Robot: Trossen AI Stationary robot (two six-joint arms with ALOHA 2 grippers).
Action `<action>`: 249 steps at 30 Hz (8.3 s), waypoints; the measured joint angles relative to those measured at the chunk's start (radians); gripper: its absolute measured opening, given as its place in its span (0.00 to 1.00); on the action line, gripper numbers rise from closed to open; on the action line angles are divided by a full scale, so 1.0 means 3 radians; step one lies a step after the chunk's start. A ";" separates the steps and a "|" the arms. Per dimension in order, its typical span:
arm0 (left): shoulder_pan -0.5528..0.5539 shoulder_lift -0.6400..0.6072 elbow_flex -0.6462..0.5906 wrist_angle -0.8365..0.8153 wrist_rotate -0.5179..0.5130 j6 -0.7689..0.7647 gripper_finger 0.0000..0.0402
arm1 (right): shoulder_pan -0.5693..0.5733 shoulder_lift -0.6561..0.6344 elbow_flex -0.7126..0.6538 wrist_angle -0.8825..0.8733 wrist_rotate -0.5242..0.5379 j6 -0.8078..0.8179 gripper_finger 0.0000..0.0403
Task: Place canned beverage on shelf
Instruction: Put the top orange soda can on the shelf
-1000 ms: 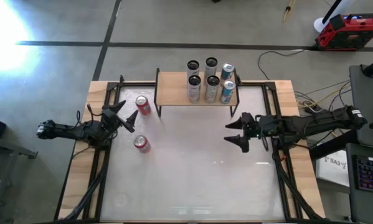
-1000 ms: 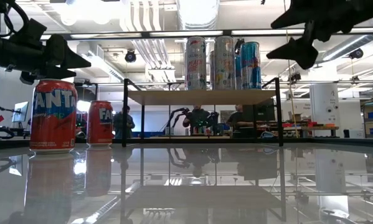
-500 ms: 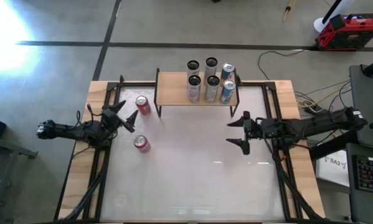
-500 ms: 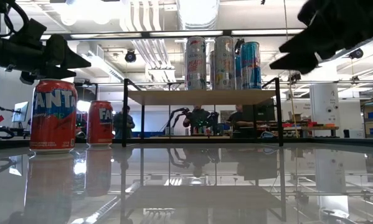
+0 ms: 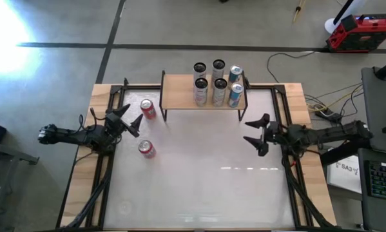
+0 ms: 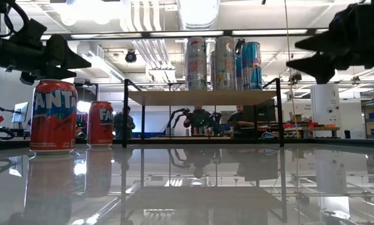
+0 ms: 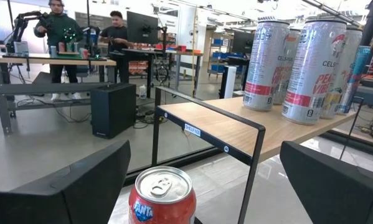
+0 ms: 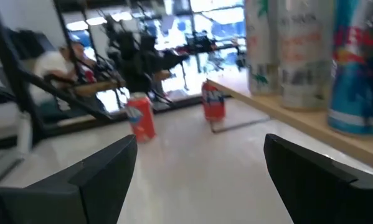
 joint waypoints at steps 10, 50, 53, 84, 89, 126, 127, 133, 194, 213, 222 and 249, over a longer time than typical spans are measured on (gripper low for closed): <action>-0.0001 0.0000 0.0001 0.0000 0.0000 -0.0001 0.99 | -0.0009 -0.0456 -0.0001 -0.0559 0.0183 -0.0061 0.83; -0.0001 0.0000 0.0001 0.0000 0.0000 0.0000 0.99 | -0.0009 -0.0420 -0.0004 -0.0575 0.0182 -0.0057 0.83; 0.0000 0.0000 0.0001 0.0000 0.0000 0.0000 0.99 | -0.0009 -0.0420 -0.0004 -0.0575 0.0182 -0.0057 0.83; -0.0001 0.0008 0.0001 -0.0249 -0.0025 0.0527 0.99 | -0.0008 -0.0420 -0.0005 -0.0577 0.0180 -0.0057 0.83; -0.0001 0.0006 0.0001 -0.0225 -0.0026 0.0518 0.99 | -0.0008 -0.0420 -0.0005 -0.0577 0.0180 -0.0057 0.83; -0.0003 0.1062 0.0967 0.0357 0.0741 -0.2204 0.99 | -0.0009 -0.0420 -0.0005 -0.0576 0.0180 -0.0057 0.83; -0.0003 0.1198 0.1113 0.0171 0.0694 -0.2191 0.99 | -0.0008 -0.0420 -0.0005 -0.0577 0.0181 -0.0057 0.83; -0.0003 0.1891 0.2130 -0.1507 0.0739 -0.2626 0.99 | -0.0008 -0.0420 -0.0005 -0.0577 0.0181 -0.0057 0.83; 0.2948 0.4852 0.4661 -0.4889 0.3640 -0.6303 0.99 | -0.0008 -0.0420 -0.0005 -0.0577 0.0181 -0.0057 0.83; 0.3051 0.5481 0.4626 -0.4443 0.3689 -0.7758 0.99 | -0.0008 -0.0420 -0.0005 -0.0577 0.0181 -0.0058 0.83; 0.3073 0.5557 0.4621 -0.4524 0.3730 -0.8032 0.99 | -0.0008 -0.0420 -0.0005 -0.0577 0.0180 -0.0057 0.83; 0.3123 0.5525 0.4267 -0.4381 0.3378 -0.7769 0.93 | -0.0009 -0.0420 -0.0006 -0.0577 0.0181 -0.0057 0.83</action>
